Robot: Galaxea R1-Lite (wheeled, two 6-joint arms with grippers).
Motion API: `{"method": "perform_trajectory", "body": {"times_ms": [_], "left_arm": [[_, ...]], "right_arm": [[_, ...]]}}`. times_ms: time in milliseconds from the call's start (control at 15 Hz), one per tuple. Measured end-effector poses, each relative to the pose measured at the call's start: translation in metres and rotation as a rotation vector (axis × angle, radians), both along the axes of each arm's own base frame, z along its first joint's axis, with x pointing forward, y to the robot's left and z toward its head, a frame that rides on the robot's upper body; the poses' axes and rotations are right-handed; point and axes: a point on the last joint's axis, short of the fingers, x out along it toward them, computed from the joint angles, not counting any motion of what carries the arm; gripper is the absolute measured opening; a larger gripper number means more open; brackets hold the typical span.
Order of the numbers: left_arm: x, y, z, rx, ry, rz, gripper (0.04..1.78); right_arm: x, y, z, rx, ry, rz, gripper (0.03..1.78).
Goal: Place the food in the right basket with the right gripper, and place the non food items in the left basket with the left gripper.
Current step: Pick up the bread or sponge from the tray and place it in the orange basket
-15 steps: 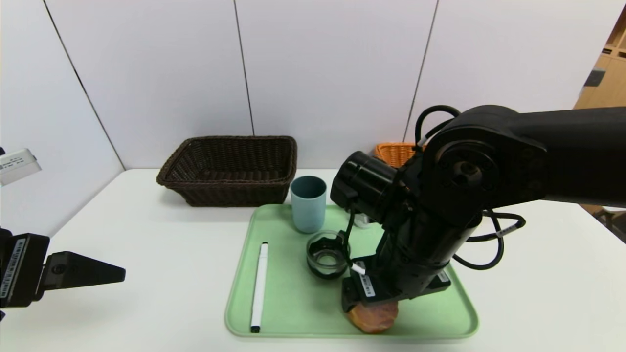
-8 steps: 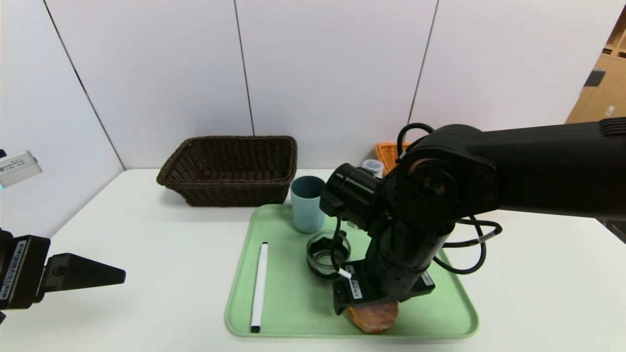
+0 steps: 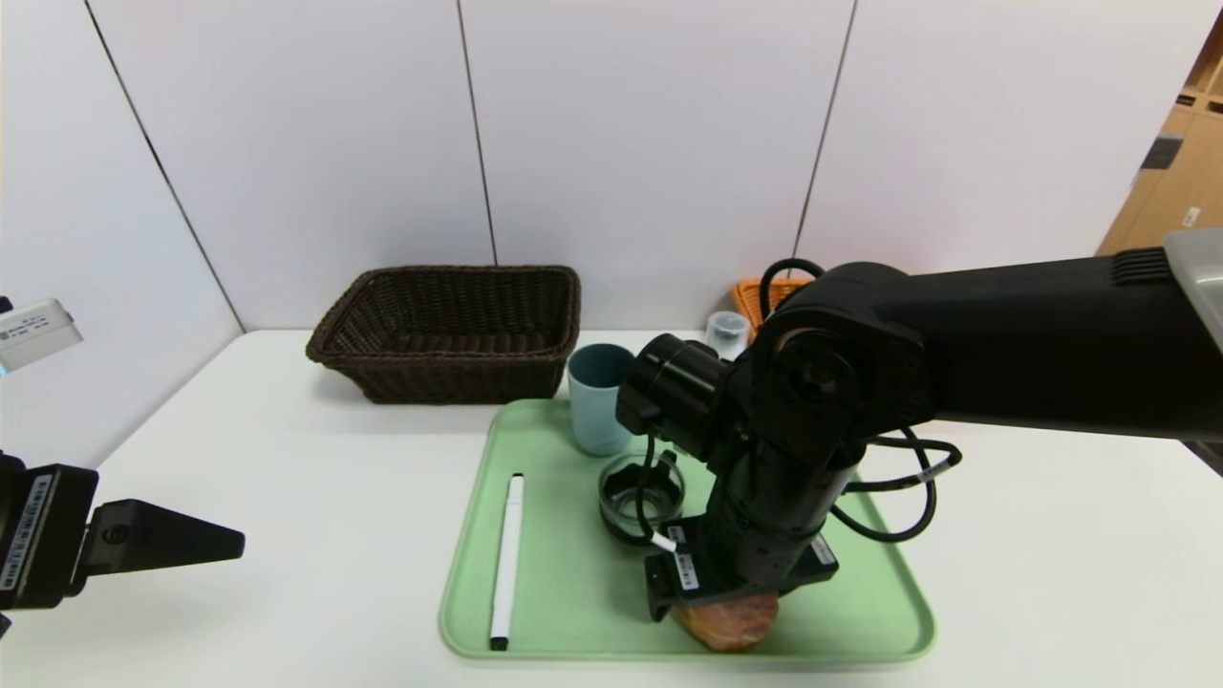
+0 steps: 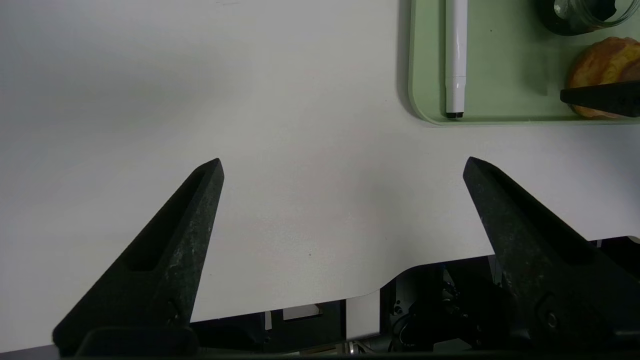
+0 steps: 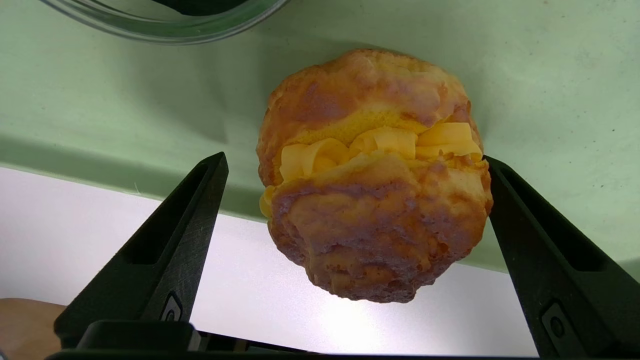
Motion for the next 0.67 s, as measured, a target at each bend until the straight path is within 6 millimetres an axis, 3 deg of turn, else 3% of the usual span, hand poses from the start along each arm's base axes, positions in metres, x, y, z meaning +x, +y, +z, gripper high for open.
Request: {"method": "perform_trajectory", "body": {"times_ms": [67, 400, 667], "left_arm": [[0.0000, 0.0000, -0.0001, 0.000, 0.000, 0.000, 1.69], [-0.0004, 0.0001, 0.0001, 0.002, -0.002, -0.003, 1.69], [-0.0004, 0.0001, 0.0001, 0.003, -0.002, -0.004, 1.69]], "right_arm": [[0.0002, -0.0001, -0.0001, 0.000, 0.000, 0.000, 1.70], [0.0015, -0.0018, 0.0002, -0.002, -0.002, -0.006, 1.02], [0.0010, -0.0028, 0.0013, -0.002, -0.002, -0.006, 0.85]]}}
